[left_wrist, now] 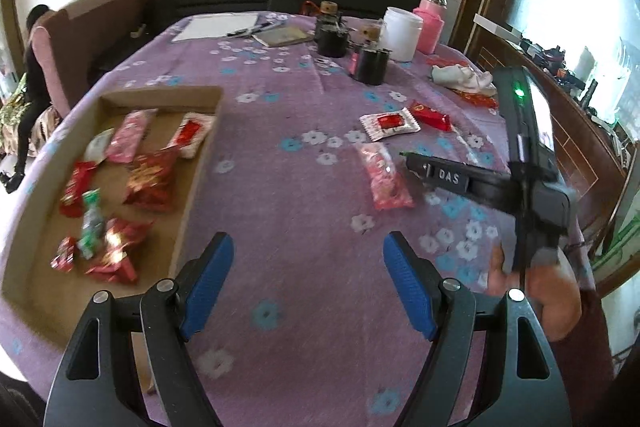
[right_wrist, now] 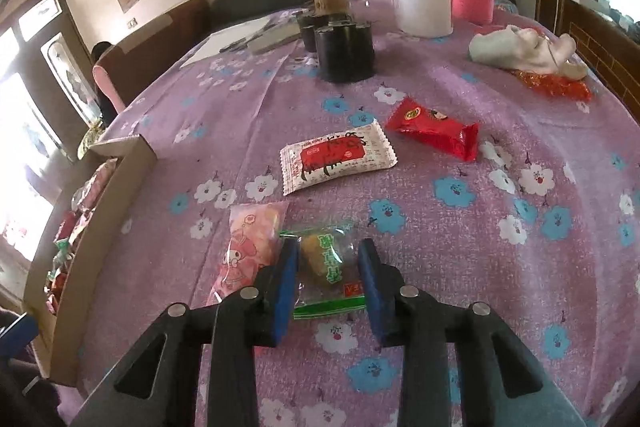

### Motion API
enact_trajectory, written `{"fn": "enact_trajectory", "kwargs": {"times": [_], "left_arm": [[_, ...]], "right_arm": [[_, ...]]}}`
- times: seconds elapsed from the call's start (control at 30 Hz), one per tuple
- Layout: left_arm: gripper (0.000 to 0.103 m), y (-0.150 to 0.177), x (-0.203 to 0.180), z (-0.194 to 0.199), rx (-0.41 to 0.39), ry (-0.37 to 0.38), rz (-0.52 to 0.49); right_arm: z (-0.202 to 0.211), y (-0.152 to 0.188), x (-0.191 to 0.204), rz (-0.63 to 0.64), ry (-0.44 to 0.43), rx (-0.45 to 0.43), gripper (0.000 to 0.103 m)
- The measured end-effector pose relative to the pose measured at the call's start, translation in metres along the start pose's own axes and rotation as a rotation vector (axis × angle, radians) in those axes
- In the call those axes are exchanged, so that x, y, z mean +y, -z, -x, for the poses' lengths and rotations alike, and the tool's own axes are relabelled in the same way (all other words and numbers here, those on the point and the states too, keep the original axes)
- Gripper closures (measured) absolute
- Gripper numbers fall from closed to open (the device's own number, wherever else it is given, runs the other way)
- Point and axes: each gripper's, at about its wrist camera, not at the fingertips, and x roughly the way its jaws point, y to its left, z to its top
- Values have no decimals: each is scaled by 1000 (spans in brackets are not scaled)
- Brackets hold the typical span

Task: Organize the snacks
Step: 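Grasp the green-wrapped cake with the right gripper while the left approaches the pink packet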

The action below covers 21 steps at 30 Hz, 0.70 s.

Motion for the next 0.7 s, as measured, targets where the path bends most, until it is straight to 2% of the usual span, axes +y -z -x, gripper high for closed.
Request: {"fn": "enact_trajectory", "kwargs": {"times": [0.1, 0.27, 0.37, 0.7], "left_arm": [[26, -10, -8, -19, 21, 14, -1], [26, -26, -27, -56, 72, 48, -6], [26, -34, -38, -72, 76, 55, -14], [26, -47, -57, -112, 60, -43, -64]], "right_arm": [[2, -1, -11, -34, 36, -8, 74], [7, -2, -34, -98, 43, -18, 74], [10, -2, -44, -132, 56, -26, 74], [14, -3, -59, -187, 44, -37, 74]]}}
